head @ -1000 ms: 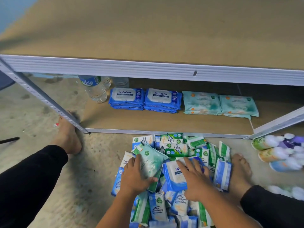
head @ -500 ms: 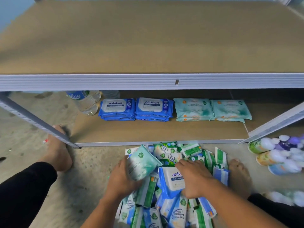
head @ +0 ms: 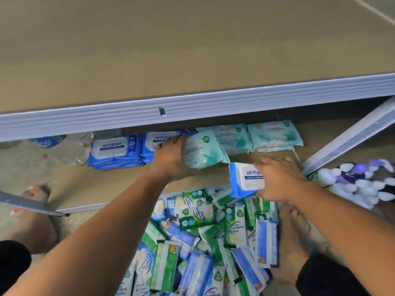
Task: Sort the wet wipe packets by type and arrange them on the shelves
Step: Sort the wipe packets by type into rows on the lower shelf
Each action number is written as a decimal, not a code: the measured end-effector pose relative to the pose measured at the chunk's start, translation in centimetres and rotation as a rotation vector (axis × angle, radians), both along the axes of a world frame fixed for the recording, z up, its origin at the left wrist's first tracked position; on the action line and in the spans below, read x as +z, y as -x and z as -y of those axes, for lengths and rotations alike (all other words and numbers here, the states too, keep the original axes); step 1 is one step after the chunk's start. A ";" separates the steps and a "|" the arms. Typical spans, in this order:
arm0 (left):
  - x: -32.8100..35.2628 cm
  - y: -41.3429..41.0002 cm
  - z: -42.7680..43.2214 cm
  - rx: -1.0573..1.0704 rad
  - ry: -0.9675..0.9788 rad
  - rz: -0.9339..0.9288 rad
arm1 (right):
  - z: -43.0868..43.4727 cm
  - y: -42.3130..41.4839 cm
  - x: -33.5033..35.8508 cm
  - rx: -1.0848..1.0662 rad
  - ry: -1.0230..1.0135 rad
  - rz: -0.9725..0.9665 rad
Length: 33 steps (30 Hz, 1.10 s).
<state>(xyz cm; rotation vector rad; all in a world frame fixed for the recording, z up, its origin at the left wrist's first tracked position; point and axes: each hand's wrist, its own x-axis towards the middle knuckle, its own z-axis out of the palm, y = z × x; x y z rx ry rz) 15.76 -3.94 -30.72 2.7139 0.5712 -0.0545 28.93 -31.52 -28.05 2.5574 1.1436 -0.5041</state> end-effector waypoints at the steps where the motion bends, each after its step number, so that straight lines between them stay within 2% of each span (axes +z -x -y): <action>1: -0.1 -1.7 0.3 -0.018 0.002 0.011 | 0.3 -0.7 -0.5 -0.011 0.007 0.002; 5: -0.9 -7.7 1.4 -0.105 -0.055 0.042 | 0.6 -2.7 -2.6 -0.038 0.040 0.001; 9: -2.9 -11.6 1.7 -0.153 0.009 0.057 | 0.8 -3.9 -4.8 -0.064 0.032 -0.027; 19: -6.3 -15.8 2.2 -0.236 -0.023 0.099 | -1.1 -5.1 -7.0 -0.149 -0.032 -0.103; 25: -6.4 -15.0 1.9 -0.264 -0.038 0.098 | -1.0 -5.3 -7.3 -0.182 -0.037 -0.120; 28: -5.7 -12.3 0.9 -0.156 -0.043 0.149 | -1.5 -4.9 -6.9 -0.180 -0.036 -0.117; 31: -5.2 -6.8 -2.4 -0.041 0.080 0.355 | -2.6 -3.9 -6.3 -0.160 -0.062 -0.113; 33: -5.1 -2.1 -4.9 0.062 0.175 0.357 | -3.6 -2.8 -6.0 -0.147 -0.084 -0.109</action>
